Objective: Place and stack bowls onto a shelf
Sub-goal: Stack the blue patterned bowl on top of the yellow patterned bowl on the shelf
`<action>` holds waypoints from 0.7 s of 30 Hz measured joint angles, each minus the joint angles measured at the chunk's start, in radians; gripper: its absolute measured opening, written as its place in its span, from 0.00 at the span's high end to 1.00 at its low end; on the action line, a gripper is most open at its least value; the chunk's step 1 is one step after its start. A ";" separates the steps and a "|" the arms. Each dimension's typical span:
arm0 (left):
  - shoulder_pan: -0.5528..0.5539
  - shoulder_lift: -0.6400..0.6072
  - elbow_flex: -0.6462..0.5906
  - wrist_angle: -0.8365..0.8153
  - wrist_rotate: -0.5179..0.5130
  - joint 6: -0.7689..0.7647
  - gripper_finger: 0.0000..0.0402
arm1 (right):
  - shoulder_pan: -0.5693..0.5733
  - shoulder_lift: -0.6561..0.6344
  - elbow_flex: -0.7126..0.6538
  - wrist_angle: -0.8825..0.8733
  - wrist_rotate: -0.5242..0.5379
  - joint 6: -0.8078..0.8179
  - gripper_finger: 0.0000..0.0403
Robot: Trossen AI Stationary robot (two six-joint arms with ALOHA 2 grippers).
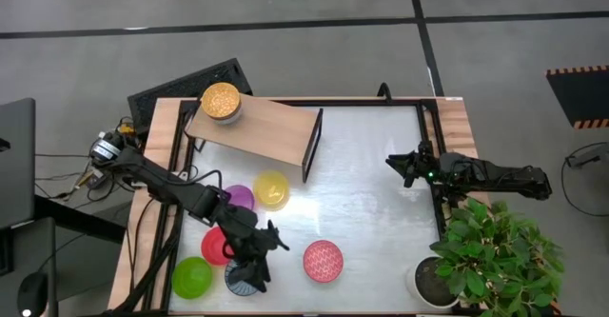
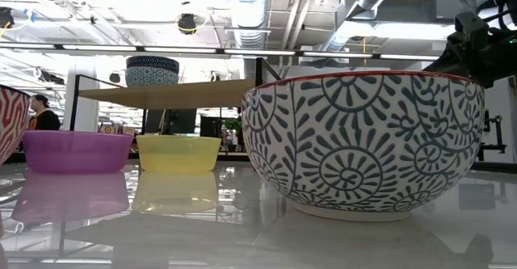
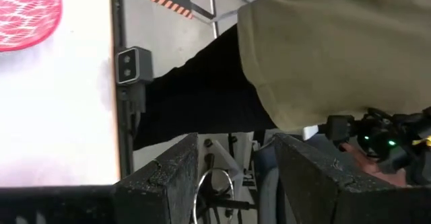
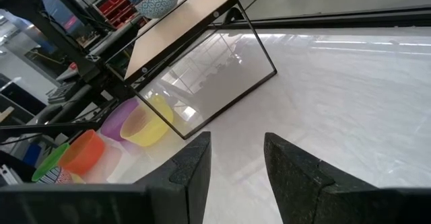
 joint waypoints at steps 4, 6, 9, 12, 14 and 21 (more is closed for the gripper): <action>-0.003 0.000 0.000 0.031 0.005 -0.005 0.56 | 0.000 0.000 0.000 0.000 0.000 -0.005 0.59; -0.004 0.000 0.000 0.038 0.004 -0.001 0.56 | 0.000 0.000 0.000 0.000 0.000 -0.007 0.59; -0.004 0.000 0.000 0.027 0.004 0.024 0.56 | 0.000 0.000 0.000 0.000 0.000 -0.008 0.59; -0.004 0.000 0.000 -0.020 0.004 0.057 0.56 | 0.000 0.000 0.000 0.000 0.000 -0.009 0.59; -0.003 0.000 0.000 -0.073 0.003 0.086 0.56 | 0.000 0.000 0.000 0.000 0.000 -0.008 0.59; -0.004 0.000 0.000 -0.225 -0.014 0.240 0.56 | 0.000 0.000 0.000 0.000 0.000 -0.008 0.59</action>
